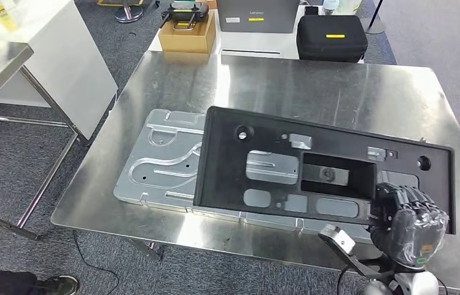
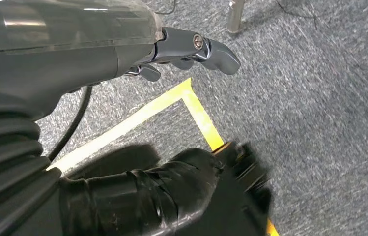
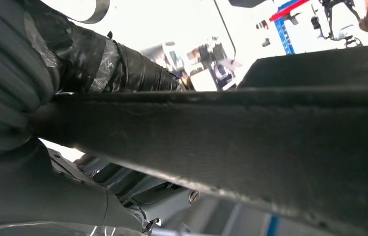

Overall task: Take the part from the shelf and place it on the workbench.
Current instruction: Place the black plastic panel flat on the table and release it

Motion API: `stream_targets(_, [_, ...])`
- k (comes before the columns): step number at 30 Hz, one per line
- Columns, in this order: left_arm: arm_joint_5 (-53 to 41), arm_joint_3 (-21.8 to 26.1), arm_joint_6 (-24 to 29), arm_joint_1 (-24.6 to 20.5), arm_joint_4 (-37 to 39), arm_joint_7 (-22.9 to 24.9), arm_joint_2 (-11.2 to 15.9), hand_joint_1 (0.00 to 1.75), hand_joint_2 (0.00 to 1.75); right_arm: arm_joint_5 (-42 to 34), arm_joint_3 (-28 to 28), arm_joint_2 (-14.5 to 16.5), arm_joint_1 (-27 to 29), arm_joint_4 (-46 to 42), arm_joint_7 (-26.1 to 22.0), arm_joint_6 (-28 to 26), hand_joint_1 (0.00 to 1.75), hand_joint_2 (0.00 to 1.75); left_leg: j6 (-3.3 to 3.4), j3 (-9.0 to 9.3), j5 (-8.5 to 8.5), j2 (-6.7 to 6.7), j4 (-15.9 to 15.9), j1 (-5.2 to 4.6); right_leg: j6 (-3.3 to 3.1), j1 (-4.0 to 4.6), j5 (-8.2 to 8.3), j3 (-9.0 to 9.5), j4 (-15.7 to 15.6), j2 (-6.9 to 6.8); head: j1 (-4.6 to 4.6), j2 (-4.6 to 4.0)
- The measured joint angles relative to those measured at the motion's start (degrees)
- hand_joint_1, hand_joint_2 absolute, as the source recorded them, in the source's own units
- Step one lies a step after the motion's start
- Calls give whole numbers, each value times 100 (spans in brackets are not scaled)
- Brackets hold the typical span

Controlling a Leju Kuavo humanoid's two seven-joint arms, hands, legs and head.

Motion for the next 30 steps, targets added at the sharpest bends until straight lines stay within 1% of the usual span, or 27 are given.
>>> stream_targets(1, [-19,-14,-2,1,0,11,-1,0,0,211,-1,2,-53,38,42,0,166,175,9,-92,37,0,118,-1,-8,10,-7,9,0,0,0,0])
stream_targets(2, [-38,-31,-5,-2,0,24,-2,0,0,448,-3,2,-113,79,95,0,166,175,29,-79,188,0,14,-3,-12,19,-15,24,0,5,0,0])
stream_targets(3, [-58,-48,-11,-9,0,39,-2,0,0,692,-5,2,-181,121,164,0,166,175,64,42,424,0,-305,-8,-13,27,-23,45,0,11,0,0])
stream_targets(4, [-79,-65,-18,-22,0,55,-2,0,0,936,-8,2,-253,165,249,0,166,175,107,208,640,-1,-708,-19,-10,31,-32,64,-3,17,1,0])
stream_targets(5, [-96,-80,-26,-39,0,69,-2,0,0,1156,-9,1,-327,216,352,0,167,175,148,368,794,0,-1073,-36,2,42,-40,76,-4,22,1,0])
stream_targets(6, [-109,-90,-34,-60,0,81,-2,0,0,1338,-10,-2,-391,274,473,0,167,175,179,474,865,2,-1317,-53,22,46,-41,78,-9,22,1,0])
stream_targets(7, [-120,-98,-42,-78,0,91,-3,0,0,1483,-11,-7,-445,338,608,0,168,175,197,520,863,1,-1430,-70,45,47,-39,74,-17,20,3,0])
stream_targets(9, [-141,-110,-59,-99,0,113,-7,0,0,1818,4,-32,-552,530,1019,0,169,175,221,548,868,-2,-1509,-74,115,52,-17,90,-66,10,3,0])
stream_targets(10, [-155,-117,-64,-100,0,122,-10,0,0,1977,18,-54,-599,637,1251,1,170,175,240,576,895,-2,-1569,-63,147,51,-32,101,-67,6,5,0])
stream_targets(11, [-168,-127,-68,-103,0,131,-17,0,0,2130,35,-86,-651,754,1469,1,170,175,266,608,923,1,-1630,-47,174,50,-91,80,0,3,8,0])
stream_targets(12, [-180,-135,-69,-109,0,138,-26,0,0,2224,57,-119,-700,859,1652,1,170,175,290,637,951,6,-1685,-31,192,52,-195,13,157,2,12,0])
stream_targets(14, [-204,-155,-77,-126,0,159,-42,0,0,2368,132,-191,-805,1123,1976,2,170,175,321,654,963,12,-1709,-32,210,43,-526,-313,828,2,19,0])
stream_targets(15, [-215,-167,-81,-132,0,171,-45,0,0,2405,184,-221,-850,1270,2132,2,169,175,326,652,959,12,-1702,-37,222,43,-643,-484,1160,2,19,0])
stream_targets(16, [-225,-179,-85,-136,0,181,-47,0,0,2429,238,-252,-892,1423,2263,2,169,175,331,652,951,11,-1690,-42,235,41,-681,-606,1382,1,20,0])
stream_targets(17, [-235,-191,-88,-139,0,189,-48,0,0,2440,291,-288,-928,1583,2382,2,169,175,331,651,939,8,-1671,-44,242,39,-596,-621,1375,0,20,0])
stream_targets(18, [-239,-202,-91,-143,0,193,-51,0,0,2448,340,-329,-971,1731,2486,2,169,175,327,651,922,3,-1645,-45,244,37,-419,-533,1163,0,20,0])
stream_targets(19, [-245,-211,-93,-149,0,197,-57,0,0,2456,384,-374,-1023,1867,2570,2,169,175,317,651,896,-3,-1609,-44,238,33,-206,-367,785,-1,21,0])
stream_targets(20, [-250,-219,-97,-154,0,200,-63,0,0,2464,424,-414,-1081,1994,2635,2,169,175,300,643,870,-7,-1573,-50,225,34,-63,-202,432,-1,21,0])
stream_targets(21, [-252,-226,-101,-161,0,202,-69,0,0,2468,457,-444,-1137,2086,2668,2,169,175,279,628,848,-11,-1536,-60,203,43,30,-76,157,3,20,0])
stream_targets(22, [-254,-232,-102,-167,0,203,-72,0,0,2471,485,-464,-1181,2161,2684,2,170,175,257,614,834,-11,-1512,-69,179,51,53,-12,5,7,18,0])
stream_targets(24, [-255,-236,-103,-173,0,205,-75,0,0,2476,529,-493,-1224,2274,2695,1,170,175,217,599,836,-12,-1504,-80,128,71,49,-8,-26,16,14,0])
stream_targets(25, [-255,-237,-103,-173,0,205,-75,0,0,2478,548,-504,-1233,2320,2698,0,169,175,193,592,826,-11,-1501,-77,99,61,58,-6,-41,14,14,0])
stream_targets(26, [-256,-238,-104,-173,0,204,-76,0,0,2478,564,-513,-1246,2362,2708,2,163,175,163,572,785,-9,-1457,-74,70,51,69,0,-57,11,14,0])
stream_targets(27, [-262,-239,-104,-175,0,204,-76,0,0,2470,581,-522,-1269,2408,2738,9,121,175,129,504,682,-7,-1306,-69,40,36,79,4,-74,6,12,0])
stream_targets(28, [-271,-240,-107,-177,0,206,-77,0,0,2455,597,-532,-1300,2461,2787,26,79,175,96,383,528,-4,-1043,-59,17,23,87,10,-87,0,10,0])
stream_targets(29, [-281,-242,-112,-179,0,210,-78,0,0,2430,610,-547,-1339,2528,2857,53,38,175,69,219,348,-1,-680,-48,4,22,87,10,-90,-4,10,0])
stream_targets(30, [-290,-244,-120,-180,0,219,-78,0,0,2399,622,-566,-1382,2617,2930,83,0,175,51,35,191,-1,-295,-36,-6,22,86,8,-89,-7,9,0])
